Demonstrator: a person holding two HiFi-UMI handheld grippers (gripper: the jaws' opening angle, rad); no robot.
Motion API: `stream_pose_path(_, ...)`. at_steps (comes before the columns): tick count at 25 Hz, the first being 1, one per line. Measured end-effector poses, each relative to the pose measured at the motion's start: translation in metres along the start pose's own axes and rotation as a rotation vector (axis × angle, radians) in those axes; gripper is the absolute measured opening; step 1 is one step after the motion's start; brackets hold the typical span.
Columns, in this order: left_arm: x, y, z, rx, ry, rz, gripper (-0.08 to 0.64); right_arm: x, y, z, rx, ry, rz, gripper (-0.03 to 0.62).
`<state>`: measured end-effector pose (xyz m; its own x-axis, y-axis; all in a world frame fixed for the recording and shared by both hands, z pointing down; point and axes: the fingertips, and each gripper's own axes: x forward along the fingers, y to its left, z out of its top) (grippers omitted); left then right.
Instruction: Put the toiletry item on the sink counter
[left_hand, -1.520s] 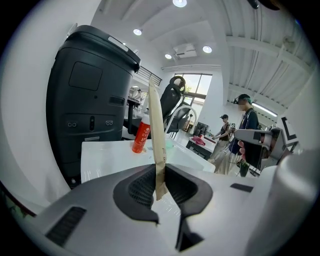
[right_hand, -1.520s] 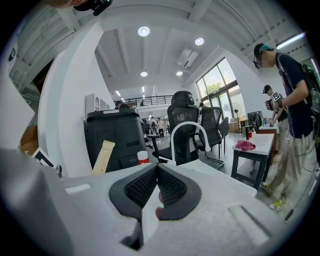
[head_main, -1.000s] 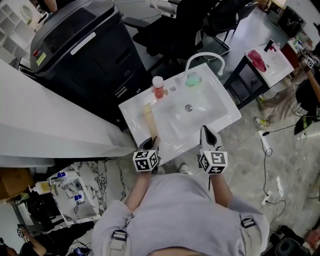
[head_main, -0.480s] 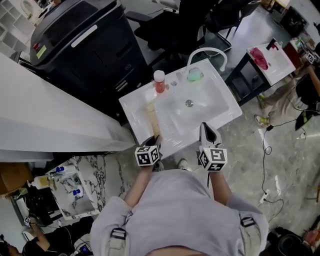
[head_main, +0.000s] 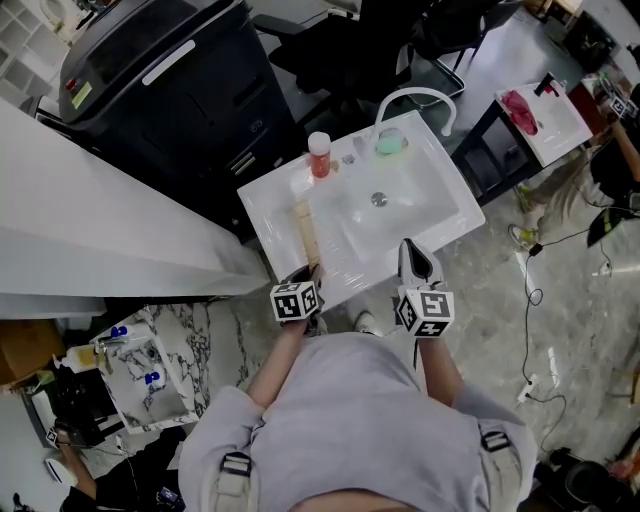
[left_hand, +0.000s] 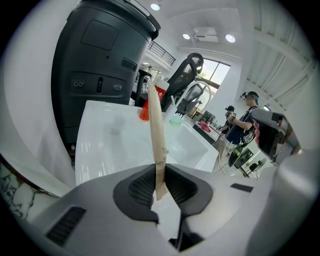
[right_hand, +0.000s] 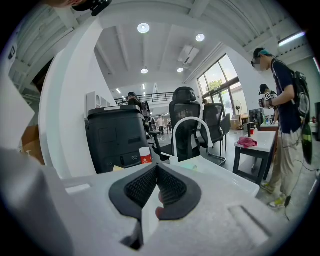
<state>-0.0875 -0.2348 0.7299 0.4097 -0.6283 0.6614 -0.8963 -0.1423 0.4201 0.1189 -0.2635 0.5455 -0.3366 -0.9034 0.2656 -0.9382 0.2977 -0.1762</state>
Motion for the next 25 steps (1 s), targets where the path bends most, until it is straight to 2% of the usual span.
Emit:
stream_pose_path(12, 0.018, 0.008, -0.029, -0.121, 0.086, -0.043, 0.049, -0.004, -0.002, -0.003, -0.004, 0.004, -0.008, 0.005)
stream_pose_path(25, 0.029, 0.017, -0.034, -0.135, 0.123, -0.016, 0.051, -0.008, -0.001, -0.004, -0.006, 0.01, -0.012, 0.005)
